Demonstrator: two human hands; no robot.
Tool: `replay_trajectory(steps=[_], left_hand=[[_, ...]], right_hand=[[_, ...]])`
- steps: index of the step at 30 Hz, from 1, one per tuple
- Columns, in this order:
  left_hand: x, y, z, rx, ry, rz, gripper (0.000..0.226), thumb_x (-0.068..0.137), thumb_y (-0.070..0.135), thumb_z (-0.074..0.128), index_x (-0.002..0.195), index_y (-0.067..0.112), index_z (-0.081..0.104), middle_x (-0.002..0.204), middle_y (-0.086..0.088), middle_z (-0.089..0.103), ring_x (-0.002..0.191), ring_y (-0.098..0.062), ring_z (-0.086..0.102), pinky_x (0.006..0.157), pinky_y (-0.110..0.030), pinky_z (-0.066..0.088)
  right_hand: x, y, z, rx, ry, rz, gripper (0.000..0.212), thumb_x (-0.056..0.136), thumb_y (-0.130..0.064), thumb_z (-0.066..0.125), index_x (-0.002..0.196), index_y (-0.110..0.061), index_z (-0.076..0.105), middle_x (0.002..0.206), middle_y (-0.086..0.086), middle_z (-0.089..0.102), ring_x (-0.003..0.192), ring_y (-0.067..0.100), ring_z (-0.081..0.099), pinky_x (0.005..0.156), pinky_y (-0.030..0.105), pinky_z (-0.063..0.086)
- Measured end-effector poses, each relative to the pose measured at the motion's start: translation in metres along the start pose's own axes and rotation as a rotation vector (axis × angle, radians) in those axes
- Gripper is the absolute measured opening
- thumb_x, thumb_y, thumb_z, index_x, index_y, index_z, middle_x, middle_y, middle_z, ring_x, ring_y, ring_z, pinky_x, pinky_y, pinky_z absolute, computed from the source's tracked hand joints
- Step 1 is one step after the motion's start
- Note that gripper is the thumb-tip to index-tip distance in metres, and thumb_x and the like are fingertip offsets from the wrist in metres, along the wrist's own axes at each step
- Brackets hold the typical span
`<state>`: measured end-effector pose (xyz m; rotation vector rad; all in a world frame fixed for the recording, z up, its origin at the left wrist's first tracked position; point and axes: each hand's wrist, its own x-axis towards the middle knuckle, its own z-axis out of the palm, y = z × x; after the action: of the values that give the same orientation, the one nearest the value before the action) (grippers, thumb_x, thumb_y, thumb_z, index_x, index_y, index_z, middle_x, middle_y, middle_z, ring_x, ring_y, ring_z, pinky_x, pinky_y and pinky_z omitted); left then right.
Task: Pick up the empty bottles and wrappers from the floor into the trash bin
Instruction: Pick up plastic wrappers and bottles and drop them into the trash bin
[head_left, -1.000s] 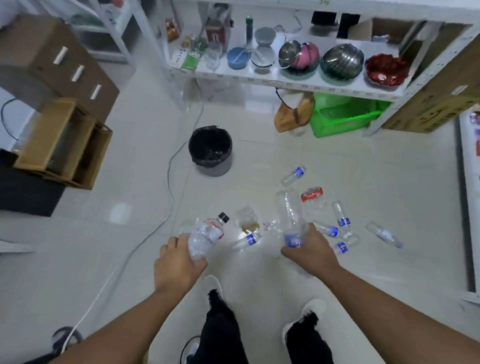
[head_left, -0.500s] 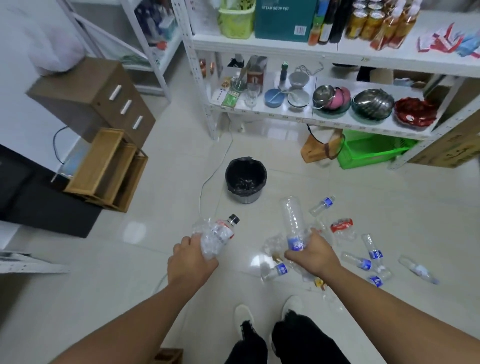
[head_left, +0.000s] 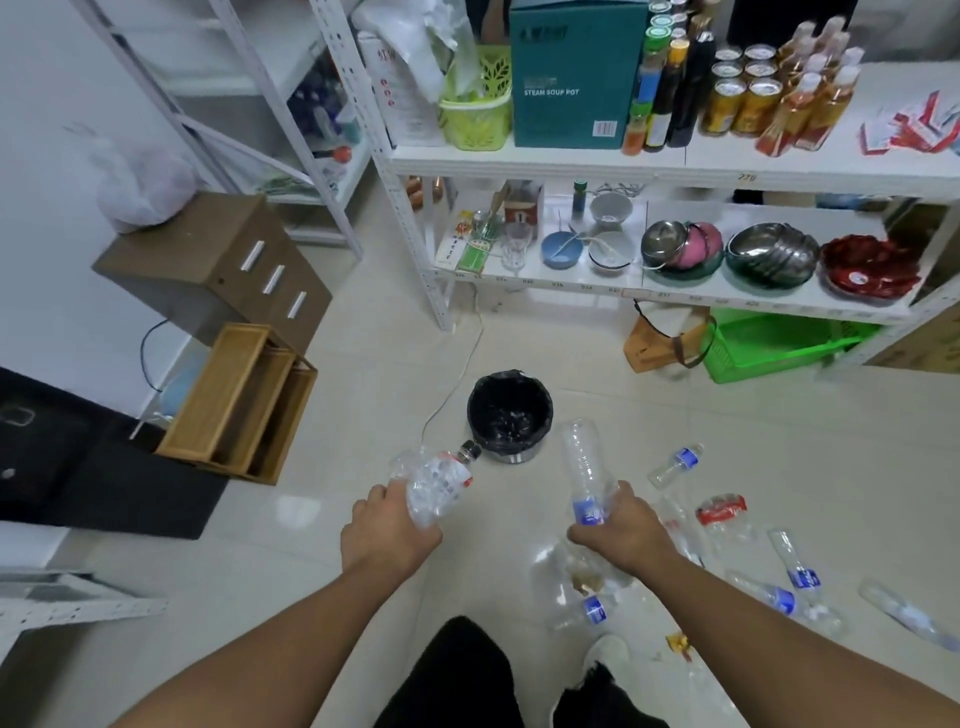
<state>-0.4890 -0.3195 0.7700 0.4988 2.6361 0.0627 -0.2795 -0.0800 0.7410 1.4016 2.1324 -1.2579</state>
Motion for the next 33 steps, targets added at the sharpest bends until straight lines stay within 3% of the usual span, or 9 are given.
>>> replay_trajectory(steps=[5,10,14,20,24,27,29,33], left_hand=[[0.077,0.016,-0.007,-0.004,-0.109,0.005,0.081,0.065,0.059,0.064,0.139,0.029,0.046,0.11,0.007,0.049,0.107,-0.023,0.052,0.08,-0.039,0.045],[0.191,0.03,-0.002,-0.033,-0.29,0.022,0.07,0.075,0.054,0.067,0.137,0.026,0.048,0.127,0.001,0.055,0.122,-0.026,0.055,0.099,-0.044,0.051],[0.288,0.039,0.01,0.092,-0.347,0.128,0.069,0.077,0.055,0.071,0.135,0.023,0.051,0.126,0.0,0.057,0.121,-0.027,0.058,0.1,-0.043,0.052],[0.422,0.073,0.034,0.178,-0.458,0.212,0.079,0.071,0.054,0.072,0.141,0.025,0.048,0.128,-0.002,0.059,0.122,-0.029,0.059,0.099,-0.042,0.052],[0.49,0.099,0.096,0.033,-0.742,0.141,0.059,0.066,0.043,0.076,0.121,0.023,0.068,0.113,-0.001,0.072,0.104,-0.02,0.069,0.095,-0.039,0.059],[0.534,0.112,0.176,0.04,-0.749,0.161,0.047,0.081,0.032,0.08,0.124,0.02,0.066,0.117,-0.001,0.069,0.107,-0.019,0.067,0.094,-0.034,0.057],[0.564,0.118,0.232,0.119,-0.739,0.195,0.057,0.083,0.035,0.079,0.134,0.018,0.059,0.125,-0.002,0.066,0.117,-0.022,0.066,0.096,-0.033,0.054],[0.602,0.129,0.323,0.151,-0.677,0.114,0.105,0.076,0.055,0.085,0.16,0.017,0.035,0.154,-0.012,0.05,0.139,-0.034,0.052,0.114,-0.044,0.046]], right_hand=[[0.043,-0.022,-0.004,0.016,-0.005,0.095,0.076,0.063,-0.051,0.088,0.12,-0.021,0.048,0.108,0.006,0.062,0.09,0.023,0.066,0.08,0.039,0.059],[0.112,-0.044,0.023,0.112,0.024,0.257,0.085,0.049,-0.057,0.079,0.121,-0.022,0.052,0.107,0.008,0.062,0.087,0.026,0.068,0.084,0.046,0.061],[0.177,-0.073,0.055,0.185,0.025,0.396,0.083,0.06,-0.047,0.089,0.128,-0.019,0.051,0.112,0.009,0.064,0.093,0.028,0.068,0.089,0.046,0.06],[0.28,-0.116,0.103,0.381,0.026,0.454,0.077,0.066,-0.045,0.091,0.124,-0.026,0.044,0.106,-0.001,0.066,0.088,0.016,0.066,0.076,0.038,0.052],[0.363,-0.106,0.142,0.482,-0.025,0.47,0.082,0.067,-0.044,0.093,0.13,-0.025,0.044,0.112,-0.004,0.065,0.097,0.018,0.068,0.083,0.039,0.056],[0.443,-0.077,0.17,0.544,-0.018,0.439,0.089,0.055,-0.051,0.091,0.131,-0.019,0.056,0.113,-0.003,0.071,0.1,0.018,0.072,0.086,0.04,0.059],[0.493,-0.055,0.194,0.526,0.012,0.419,0.09,0.059,-0.049,0.092,0.135,-0.015,0.059,0.119,0.001,0.07,0.102,0.021,0.071,0.085,0.04,0.059],[0.553,-0.015,0.239,0.429,0.002,0.418,0.104,0.071,-0.06,0.089,0.156,-0.026,0.039,0.141,0.01,0.048,0.123,0.032,0.059,0.097,0.044,0.054]])
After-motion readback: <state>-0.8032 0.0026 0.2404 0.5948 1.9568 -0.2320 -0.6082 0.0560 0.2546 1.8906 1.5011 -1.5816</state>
